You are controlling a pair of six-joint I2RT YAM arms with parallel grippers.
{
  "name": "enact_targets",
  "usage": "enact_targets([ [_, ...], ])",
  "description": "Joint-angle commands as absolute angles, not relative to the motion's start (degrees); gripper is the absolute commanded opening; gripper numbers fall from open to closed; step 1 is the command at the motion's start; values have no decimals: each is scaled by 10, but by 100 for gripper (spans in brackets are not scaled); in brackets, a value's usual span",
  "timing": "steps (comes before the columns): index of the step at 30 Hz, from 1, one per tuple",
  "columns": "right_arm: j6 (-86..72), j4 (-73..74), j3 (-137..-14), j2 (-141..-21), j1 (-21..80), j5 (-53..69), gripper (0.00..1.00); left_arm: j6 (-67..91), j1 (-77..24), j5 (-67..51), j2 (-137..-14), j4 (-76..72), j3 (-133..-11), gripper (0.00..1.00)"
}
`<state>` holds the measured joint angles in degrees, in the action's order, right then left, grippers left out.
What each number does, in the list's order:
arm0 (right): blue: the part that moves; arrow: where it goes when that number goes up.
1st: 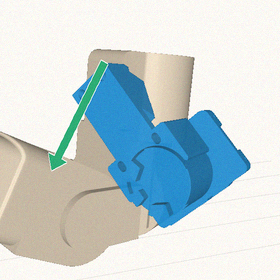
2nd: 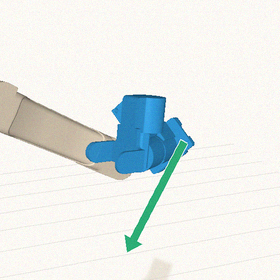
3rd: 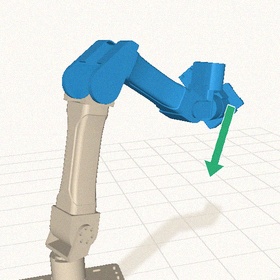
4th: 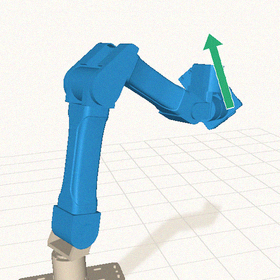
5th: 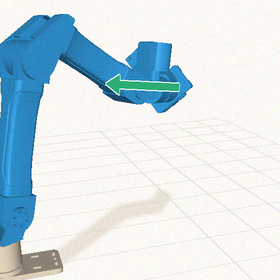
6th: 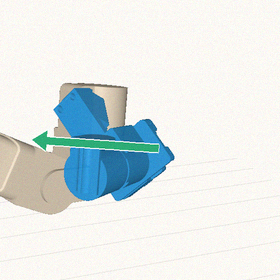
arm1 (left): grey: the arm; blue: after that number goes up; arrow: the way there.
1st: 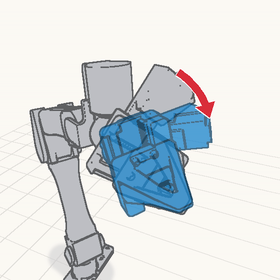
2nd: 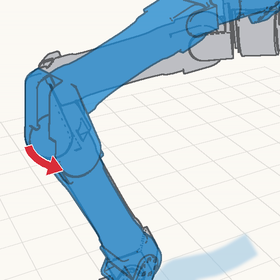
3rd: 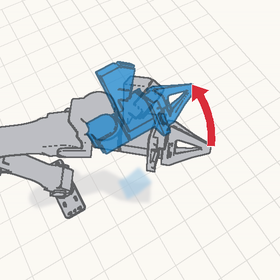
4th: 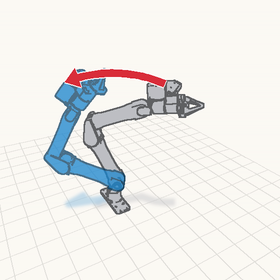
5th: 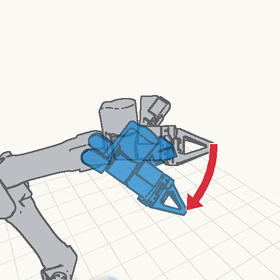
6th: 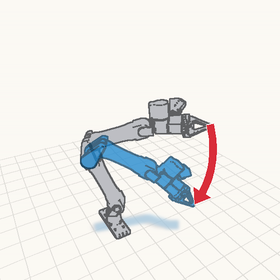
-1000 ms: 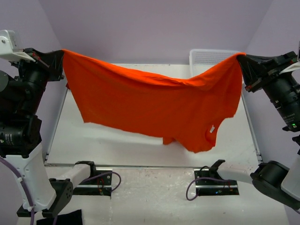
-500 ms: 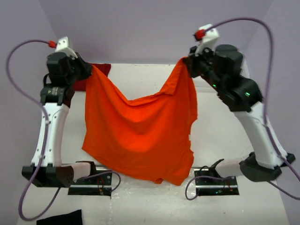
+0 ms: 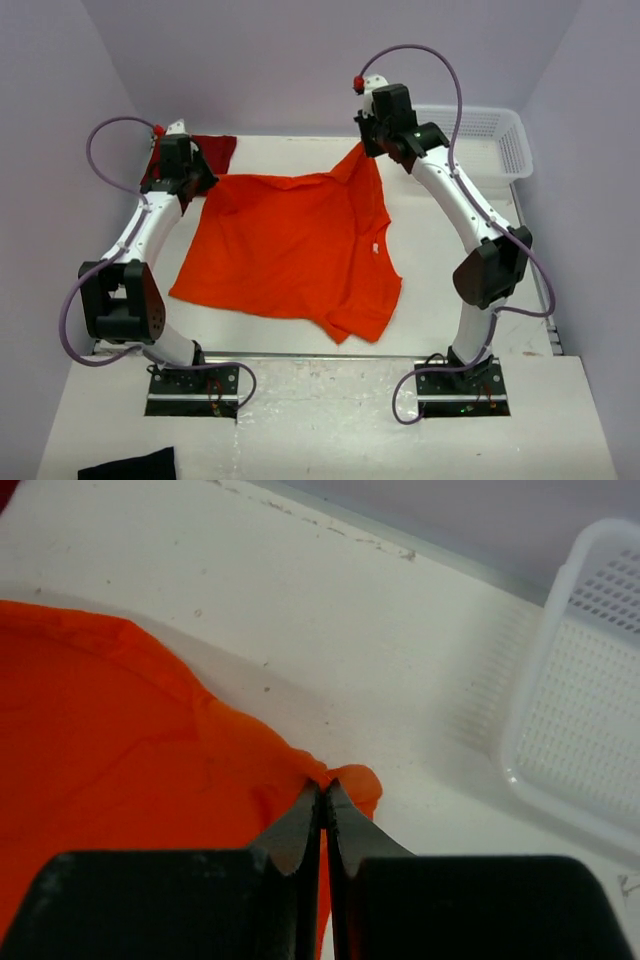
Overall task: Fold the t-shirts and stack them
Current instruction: Flatten out the tshirt
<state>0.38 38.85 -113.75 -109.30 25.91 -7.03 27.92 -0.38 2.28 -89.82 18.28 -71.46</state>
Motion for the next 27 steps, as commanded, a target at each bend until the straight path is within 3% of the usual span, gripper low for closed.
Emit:
enact_targets([
  [1,26,351,-1187,-1017,260,-91,0,281,0,-28,-856,107,-742,0],
  [12,82,405,-1239,-815,359,-214,0,240,0,-132,-649,179,-866,0],
  [19,172,301,-1184,-671,531,-337,0,171,0,-141,-486,150,-904,0],
  [22,219,226,-1136,-614,603,-364,0,159,0,-141,-468,154,-925,0],
  [27,317,136,-1130,-631,672,-421,0,156,0,-143,-493,144,-966,0],
])
